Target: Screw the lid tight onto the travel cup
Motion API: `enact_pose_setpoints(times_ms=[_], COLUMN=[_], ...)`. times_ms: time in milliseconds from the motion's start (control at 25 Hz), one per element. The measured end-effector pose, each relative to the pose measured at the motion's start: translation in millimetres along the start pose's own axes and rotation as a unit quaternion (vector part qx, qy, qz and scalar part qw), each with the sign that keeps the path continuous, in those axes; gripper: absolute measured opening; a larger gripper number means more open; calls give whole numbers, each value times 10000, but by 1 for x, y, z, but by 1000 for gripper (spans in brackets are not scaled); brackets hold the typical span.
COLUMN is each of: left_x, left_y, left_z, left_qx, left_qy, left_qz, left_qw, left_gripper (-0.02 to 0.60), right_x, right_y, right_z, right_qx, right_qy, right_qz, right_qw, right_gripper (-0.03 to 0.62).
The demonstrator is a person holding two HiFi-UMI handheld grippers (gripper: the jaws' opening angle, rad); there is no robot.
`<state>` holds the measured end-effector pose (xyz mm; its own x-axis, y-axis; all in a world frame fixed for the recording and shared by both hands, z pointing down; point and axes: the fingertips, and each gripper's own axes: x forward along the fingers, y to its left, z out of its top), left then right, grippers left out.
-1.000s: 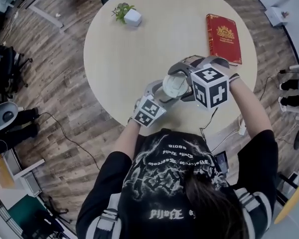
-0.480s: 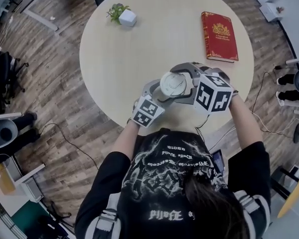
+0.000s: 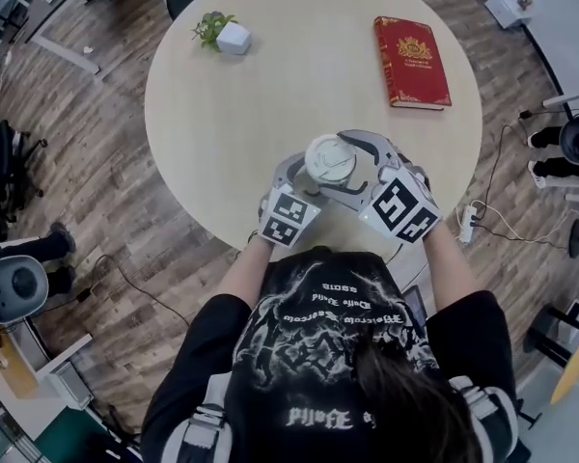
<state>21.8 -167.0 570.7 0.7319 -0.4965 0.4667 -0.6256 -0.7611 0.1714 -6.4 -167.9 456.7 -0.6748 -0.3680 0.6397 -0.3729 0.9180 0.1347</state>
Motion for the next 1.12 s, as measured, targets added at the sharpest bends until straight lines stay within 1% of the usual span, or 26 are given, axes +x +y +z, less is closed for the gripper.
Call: enact_pose_setpoints(times_ms=[200, 280, 440, 520, 640, 800, 920, 1040, 1120], left_x=[1, 1, 0, 1, 1, 3, 4, 4, 2], left_y=[2, 2, 0, 1, 1, 0, 0, -3, -3], left_z=[0, -1, -3, -2, -2, -1, -2, -1, -2], left_qx=[36, 31, 42, 13, 20, 46, 57, 124, 104], left_qy=[-8, -7, -28, -50, 3, 31, 46, 99, 125], left_qz=[149, 206, 301, 437, 540, 728, 693, 580, 657], left_qw=[9999, 9998, 9995, 9990, 9985, 9973, 9976, 9982, 9977], left_gripper=[367, 367, 367, 367, 367, 368, 368, 371, 371], right_x=[-1, 0, -1, -2, -2, -3, -3, -4, -6], right_y=[-3, -1, 1, -1, -2, -5, -4, -3, -2], right_z=[1, 0, 0, 1, 1, 1, 0, -1, 2], right_qx=[393, 595, 823, 939, 1161, 1387, 1398, 1334, 1483], right_qy=[-194, -255, -404, -504, -643, -661, -756, -703, -816], right_qz=[-555, -724, -1088, -1287, -1616, -2050, -2110, -1982, -1837], right_qw=[9975, 9953, 9898, 9859, 9779, 9666, 9645, 9685, 9683], right_gripper=[383, 385, 387, 388, 391, 404, 408, 410, 408])
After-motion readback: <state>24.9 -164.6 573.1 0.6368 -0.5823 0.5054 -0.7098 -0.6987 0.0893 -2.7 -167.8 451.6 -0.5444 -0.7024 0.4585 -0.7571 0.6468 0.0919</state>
